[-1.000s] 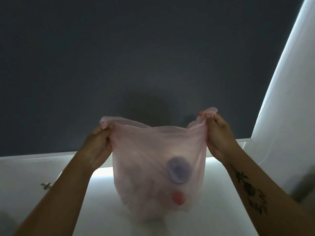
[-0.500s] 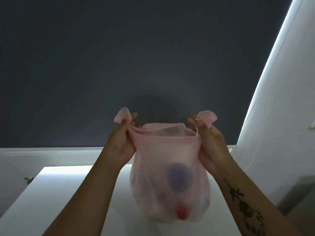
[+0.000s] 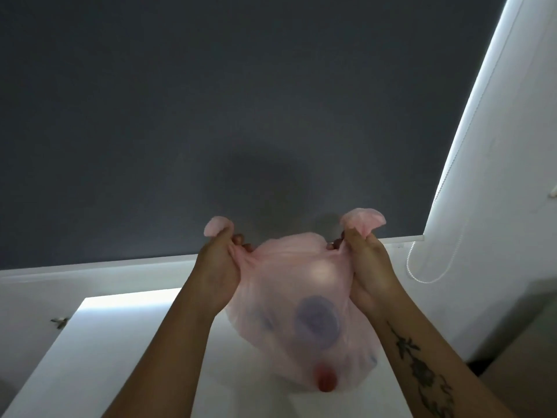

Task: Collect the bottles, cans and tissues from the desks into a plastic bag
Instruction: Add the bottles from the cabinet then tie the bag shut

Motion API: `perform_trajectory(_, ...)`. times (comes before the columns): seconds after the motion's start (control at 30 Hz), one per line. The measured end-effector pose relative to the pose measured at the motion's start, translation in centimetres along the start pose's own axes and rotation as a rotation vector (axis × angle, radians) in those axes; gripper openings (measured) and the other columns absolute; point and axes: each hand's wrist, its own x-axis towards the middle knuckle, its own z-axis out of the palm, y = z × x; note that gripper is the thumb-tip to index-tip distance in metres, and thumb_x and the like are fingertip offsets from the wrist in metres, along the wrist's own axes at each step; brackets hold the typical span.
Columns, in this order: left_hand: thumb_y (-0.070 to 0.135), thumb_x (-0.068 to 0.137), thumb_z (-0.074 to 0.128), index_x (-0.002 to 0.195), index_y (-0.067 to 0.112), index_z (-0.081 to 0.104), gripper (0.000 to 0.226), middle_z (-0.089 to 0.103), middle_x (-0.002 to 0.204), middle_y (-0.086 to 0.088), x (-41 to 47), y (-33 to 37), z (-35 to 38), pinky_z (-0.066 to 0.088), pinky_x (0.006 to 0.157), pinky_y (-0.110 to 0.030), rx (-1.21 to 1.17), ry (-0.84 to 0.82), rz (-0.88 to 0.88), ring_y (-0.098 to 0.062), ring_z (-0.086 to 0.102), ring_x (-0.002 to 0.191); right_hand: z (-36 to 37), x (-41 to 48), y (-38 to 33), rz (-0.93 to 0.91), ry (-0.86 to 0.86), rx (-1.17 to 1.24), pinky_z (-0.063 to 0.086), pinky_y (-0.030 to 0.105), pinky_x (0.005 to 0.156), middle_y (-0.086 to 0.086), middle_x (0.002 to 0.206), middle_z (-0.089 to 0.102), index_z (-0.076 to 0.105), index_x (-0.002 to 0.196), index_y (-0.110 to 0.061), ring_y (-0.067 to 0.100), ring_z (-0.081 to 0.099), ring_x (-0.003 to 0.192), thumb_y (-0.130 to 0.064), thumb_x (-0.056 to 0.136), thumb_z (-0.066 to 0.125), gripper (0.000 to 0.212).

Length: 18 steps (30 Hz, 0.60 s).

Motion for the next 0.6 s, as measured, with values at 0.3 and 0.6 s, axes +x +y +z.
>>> perform_trajectory(0.3, 0.027, 0.102, 0.049, 0.093, 0.015, 0.071, 0.027, 0.073, 0.091, -0.007, -1.7, -3.7, -1.6, 0.054, 0.071, -0.032, 0.266, -0.013, -0.063, -0.020, 0.071, 0.081, -1.3, -0.8, 2.9, 0.210, 0.072, 0.342, 0.051, 0.021, 0.058, -0.002, 0.059, 0.050, 0.059, 0.080, -0.020, 0.011, 0.058, 0.051, -0.036, 0.097, 0.053, 0.024)
perform_trajectory(0.6, 0.050, 0.102, 0.037, 0.100, 0.021, 0.072, 0.046, 0.076, 0.100, 0.006, -2.1, -3.2, 2.2, 0.054, 0.083, -0.032, 0.409, 0.226, 0.236, -0.018, 0.071, 0.094, -2.5, -0.9, 0.4, 0.097, -0.011, 0.077, 0.043, 0.025, 0.057, -0.003, 0.059, 0.043, 0.056, 0.081, -0.015, 0.013, 0.041, 0.056, -0.018, 0.100, 0.046, 0.021)
